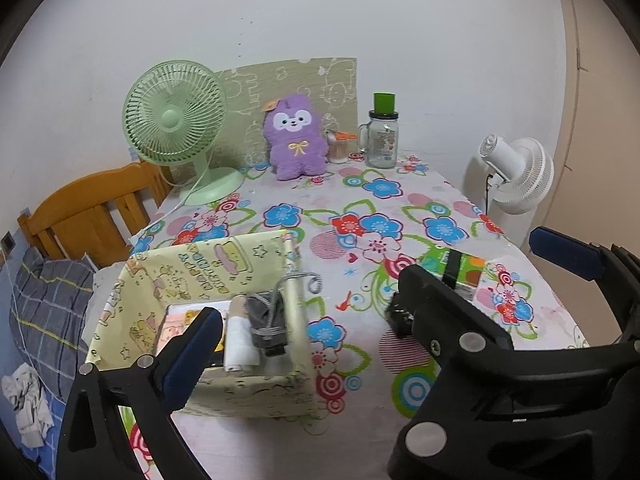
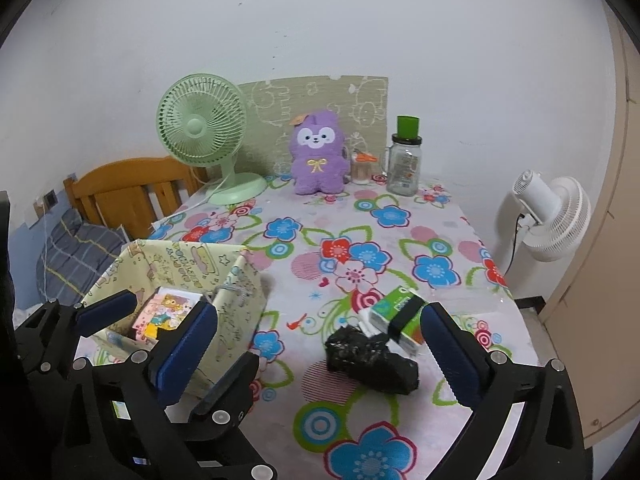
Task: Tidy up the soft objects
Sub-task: 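Move both tools from the box toward the black bag and green tissue pack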
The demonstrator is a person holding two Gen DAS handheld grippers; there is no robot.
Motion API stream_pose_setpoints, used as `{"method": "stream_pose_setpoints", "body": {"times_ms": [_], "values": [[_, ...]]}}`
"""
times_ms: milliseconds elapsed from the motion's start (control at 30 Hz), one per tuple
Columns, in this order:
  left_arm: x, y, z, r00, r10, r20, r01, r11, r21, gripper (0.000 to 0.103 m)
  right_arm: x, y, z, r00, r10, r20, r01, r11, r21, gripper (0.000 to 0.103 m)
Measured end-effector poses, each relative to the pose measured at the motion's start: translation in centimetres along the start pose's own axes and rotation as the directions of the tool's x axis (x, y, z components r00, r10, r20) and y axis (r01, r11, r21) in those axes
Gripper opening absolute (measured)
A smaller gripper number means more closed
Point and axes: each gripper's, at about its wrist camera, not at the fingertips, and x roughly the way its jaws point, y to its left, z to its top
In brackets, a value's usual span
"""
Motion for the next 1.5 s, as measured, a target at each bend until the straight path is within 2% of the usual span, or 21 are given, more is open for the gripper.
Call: {"method": "stream_pose_setpoints", "body": {"times_ms": [733,867,1067,1333,1500], "values": [[1.9,-4.9,-1.0,0.996,-0.087,-0.004,0.087,0.996,0.013,0.102,-0.4,-5.8,-2.4,0.997,-0.079,-0.004,0.079,0.997,0.024,0.103],[2.4,-5.4,-1.3,0.995,-0.098,-0.019,0.098,0.995,0.010,0.102,-0.4,-6.8,-3.0,0.993,-0.115,0.008,0.115,0.992,0.046,0.103],[3.8,-6.3,-1.7,0.996,-0.081,-0.048,0.083,0.996,0.034,0.102,0.2,-8.5,-3.8,0.994,-0.114,-0.006,0.114,0.990,0.082,0.103],[5.7,-7.5,-2.0,0.991,-0.096,-0.088,0.102,0.993,0.058,0.102,1.8,-10.0,-4.8,0.992,-0.118,-0.043,0.121,0.988,0.098,0.102],[7.1,-8.3,-2.2,0.989,-0.090,-0.119,0.098,0.993,0.068,0.102,2.6,-10.5,-5.4,0.992,-0.120,-0.047,0.124,0.988,0.096,0.097]]}}
